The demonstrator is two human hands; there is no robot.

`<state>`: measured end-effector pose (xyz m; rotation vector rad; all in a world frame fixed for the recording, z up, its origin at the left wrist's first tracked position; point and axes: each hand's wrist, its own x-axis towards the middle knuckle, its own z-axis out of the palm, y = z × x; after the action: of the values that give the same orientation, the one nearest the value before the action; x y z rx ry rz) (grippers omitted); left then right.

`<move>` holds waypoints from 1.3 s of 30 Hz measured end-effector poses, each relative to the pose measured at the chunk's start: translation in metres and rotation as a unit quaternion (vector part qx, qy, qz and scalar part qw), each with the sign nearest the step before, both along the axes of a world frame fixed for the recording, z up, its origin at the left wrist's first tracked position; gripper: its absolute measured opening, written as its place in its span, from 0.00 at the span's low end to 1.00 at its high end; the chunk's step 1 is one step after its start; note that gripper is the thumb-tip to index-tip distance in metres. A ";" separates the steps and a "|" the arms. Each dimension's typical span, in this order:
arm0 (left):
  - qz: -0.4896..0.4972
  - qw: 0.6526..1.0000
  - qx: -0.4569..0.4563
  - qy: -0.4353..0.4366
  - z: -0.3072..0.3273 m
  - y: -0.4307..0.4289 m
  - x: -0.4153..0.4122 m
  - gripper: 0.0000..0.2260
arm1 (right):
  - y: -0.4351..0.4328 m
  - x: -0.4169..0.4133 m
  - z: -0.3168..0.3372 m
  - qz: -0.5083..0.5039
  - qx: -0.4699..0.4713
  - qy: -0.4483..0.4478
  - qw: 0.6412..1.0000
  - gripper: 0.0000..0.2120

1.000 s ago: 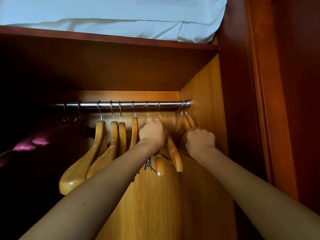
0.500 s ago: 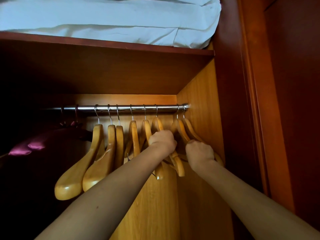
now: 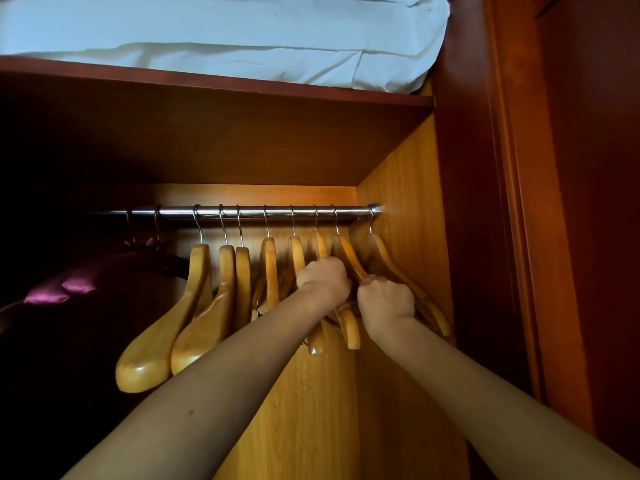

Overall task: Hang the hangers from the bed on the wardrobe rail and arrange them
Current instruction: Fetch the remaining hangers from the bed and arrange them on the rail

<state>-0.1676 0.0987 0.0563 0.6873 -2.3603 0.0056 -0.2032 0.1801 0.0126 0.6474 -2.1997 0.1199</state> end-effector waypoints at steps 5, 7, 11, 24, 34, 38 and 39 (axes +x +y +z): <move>-0.005 1.000 0.005 0.000 -0.001 0.001 -0.001 0.14 | 0.005 -0.002 0.003 0.005 0.001 -0.011 1.000 0.10; -0.005 1.000 0.005 0.000 -0.001 0.002 0.000 0.14 | 0.006 -0.002 0.003 0.009 -0.002 -0.012 1.000 0.09; -0.001 1.000 -0.003 -0.002 -0.001 0.002 0.001 0.14 | 0.004 0.000 -0.001 0.013 -0.009 -0.012 1.000 0.10; -0.002 1.000 -0.013 0.006 -0.002 0.000 0.006 0.10 | 0.004 -0.006 -0.002 0.002 -0.034 -0.010 0.999 0.17; -0.075 0.989 -0.034 0.123 0.012 -0.017 0.044 0.10 | 0.005 0.001 0.016 0.007 -0.044 0.035 0.998 0.11; -0.050 0.982 -0.040 0.176 0.027 -0.041 0.073 0.13 | -0.004 0.027 0.037 0.031 -0.044 0.092 0.994 0.11; -0.037 0.982 -0.043 0.182 0.029 -0.050 0.082 0.13 | -0.011 0.038 0.042 0.048 -0.038 0.111 0.992 0.11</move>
<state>-0.0858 0.0488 0.0857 0.5106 -2.0182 -0.0474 -0.1653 0.1694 0.0544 0.6906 -1.9419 0.1738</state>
